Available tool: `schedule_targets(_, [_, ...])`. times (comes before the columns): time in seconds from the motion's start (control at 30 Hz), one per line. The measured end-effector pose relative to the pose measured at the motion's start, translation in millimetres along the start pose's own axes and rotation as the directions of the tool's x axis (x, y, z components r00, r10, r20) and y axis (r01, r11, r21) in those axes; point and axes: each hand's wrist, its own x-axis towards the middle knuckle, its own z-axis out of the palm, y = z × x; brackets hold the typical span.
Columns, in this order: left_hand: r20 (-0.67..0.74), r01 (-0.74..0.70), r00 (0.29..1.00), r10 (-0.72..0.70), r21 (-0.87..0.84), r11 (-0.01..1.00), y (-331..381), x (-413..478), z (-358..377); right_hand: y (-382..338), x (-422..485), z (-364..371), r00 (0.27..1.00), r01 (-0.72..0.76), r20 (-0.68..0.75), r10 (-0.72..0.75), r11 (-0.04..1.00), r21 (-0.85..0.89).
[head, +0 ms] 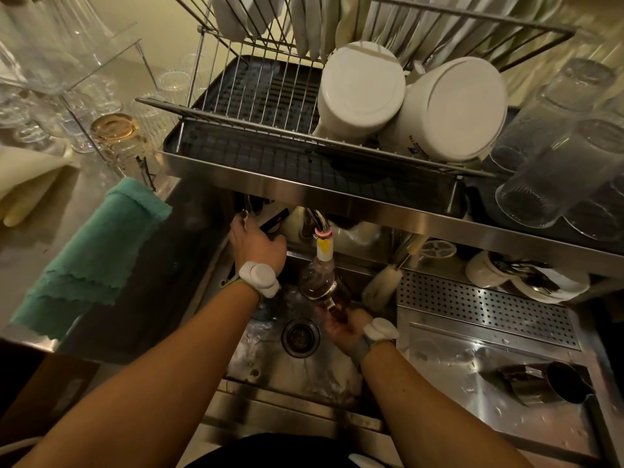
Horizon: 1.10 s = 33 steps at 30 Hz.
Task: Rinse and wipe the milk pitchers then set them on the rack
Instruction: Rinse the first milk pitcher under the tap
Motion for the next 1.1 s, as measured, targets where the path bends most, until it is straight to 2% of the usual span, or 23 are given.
schedule_targets(0.13, [-0.010,-0.001,1.000,0.000,-0.098,0.995,3,0,1,-5,4,4,0.998,0.044,-0.039,-0.042,0.998,0.035])
schedule_targets(0.37, [0.031,0.026,0.999,-0.018,-0.285,0.958,1,8,0,1,5,12,0.994,0.111,0.004,-0.111,0.990,-0.085])
schedule_targets(0.43, [0.046,0.042,0.999,-0.028,-0.339,0.940,0,7,0,0,5,13,0.987,0.156,-0.004,-0.159,0.971,-0.179])
schedule_targets(0.5, [0.064,0.079,0.996,-0.059,-0.377,0.923,0,6,1,-6,5,12,0.979,0.180,-0.028,-0.203,0.917,-0.356])
schedule_targets(0.63, [0.095,0.145,0.989,-0.114,-0.448,0.882,4,7,3,-18,8,9,0.968,0.191,-0.009,-0.250,0.763,-0.617])
schedule_targets(0.73, [0.090,0.143,0.989,-0.115,-0.447,0.883,6,6,3,-23,5,4,0.940,0.279,0.146,-0.307,0.453,-0.846])
schedule_targets(0.8, [0.092,0.125,0.991,-0.094,-0.437,0.891,9,6,3,-23,2,-2,0.904,0.340,0.237,-0.356,0.262,-0.903])
schedule_targets(0.87, [0.108,0.139,0.989,-0.099,-0.473,0.870,11,7,6,-22,-1,-5,0.840,0.360,0.333,-0.428,-0.019,-0.933])
schedule_targets(0.9, [0.114,0.148,0.988,-0.106,-0.478,0.866,11,8,8,-23,-2,-6,0.819,0.366,0.369,-0.440,-0.096,-0.926])
schedule_targets(1.0, [0.124,0.169,0.984,-0.125,-0.473,0.864,11,10,9,-25,-10,-6,0.804,0.403,0.408,-0.433,-0.108,-0.909])
schedule_targets(1.1, [0.110,0.130,0.989,-0.102,-0.297,0.946,15,9,12,-27,-17,-7,0.782,0.423,0.434,-0.447,-0.131,-0.897])
